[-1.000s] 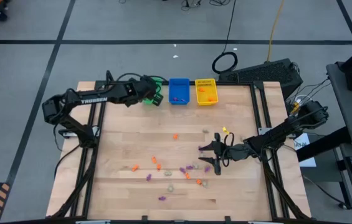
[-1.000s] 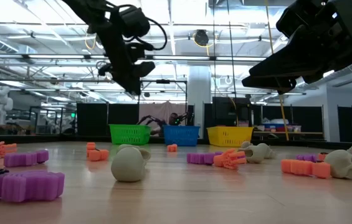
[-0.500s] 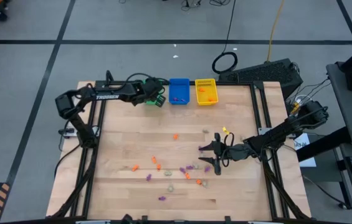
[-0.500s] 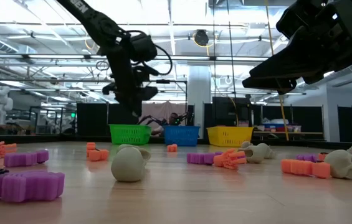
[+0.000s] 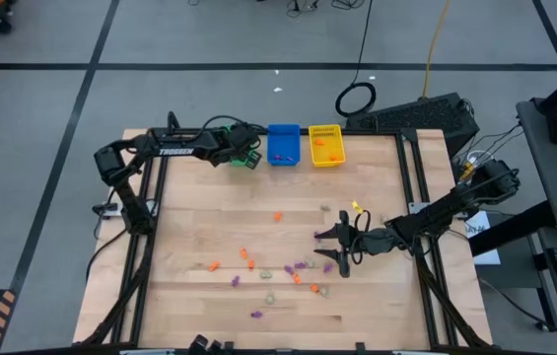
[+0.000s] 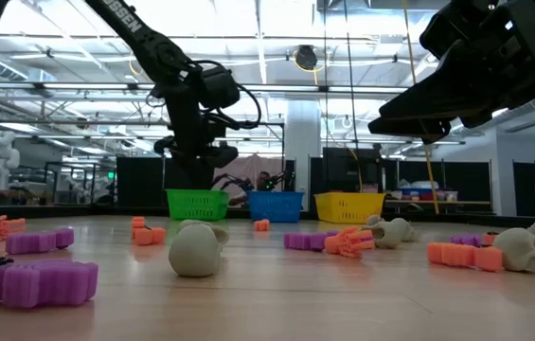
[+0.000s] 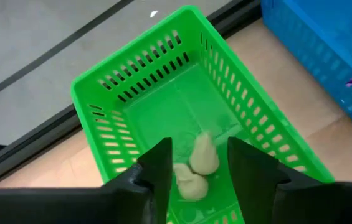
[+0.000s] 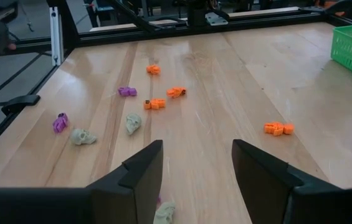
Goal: Sort Halloween decoration
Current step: Put the gray skull toy into the green bin, then put the orange skeleton toy into the yellow bin
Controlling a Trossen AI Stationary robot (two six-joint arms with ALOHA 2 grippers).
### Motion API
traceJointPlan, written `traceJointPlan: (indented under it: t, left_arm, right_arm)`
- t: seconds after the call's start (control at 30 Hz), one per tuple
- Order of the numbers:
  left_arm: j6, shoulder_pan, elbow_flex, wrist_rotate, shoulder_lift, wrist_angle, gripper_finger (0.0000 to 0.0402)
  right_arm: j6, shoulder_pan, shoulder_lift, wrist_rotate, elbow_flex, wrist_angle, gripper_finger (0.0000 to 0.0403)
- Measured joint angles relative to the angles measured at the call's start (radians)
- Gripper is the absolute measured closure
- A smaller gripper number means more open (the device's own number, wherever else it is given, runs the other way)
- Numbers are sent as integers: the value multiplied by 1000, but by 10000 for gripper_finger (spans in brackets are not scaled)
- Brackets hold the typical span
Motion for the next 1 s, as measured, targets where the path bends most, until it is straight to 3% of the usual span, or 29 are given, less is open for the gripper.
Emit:
traceJointPlan:
  t: [0.2, 0.37, 0.87, 1.0]
  left_arm:
    - [9, 0, 0, 5, -13, -14, 204]
    - [47, -35, 0, 7, -81, -26, 194]
    - [82, -399, 0, -31, -449, -87, 194]
    - [54, -513, 0, -36, -501, -150, 194]
  right_arm:
    - [88, 0, 0, 0, 0, 3, 222]
    - [123, 2, 0, -2, 19, -42, 222]
    - [317, 59, 0, -8, 336, -812, 222]
    - [400, 79, 0, -60, 424, -1020, 222]
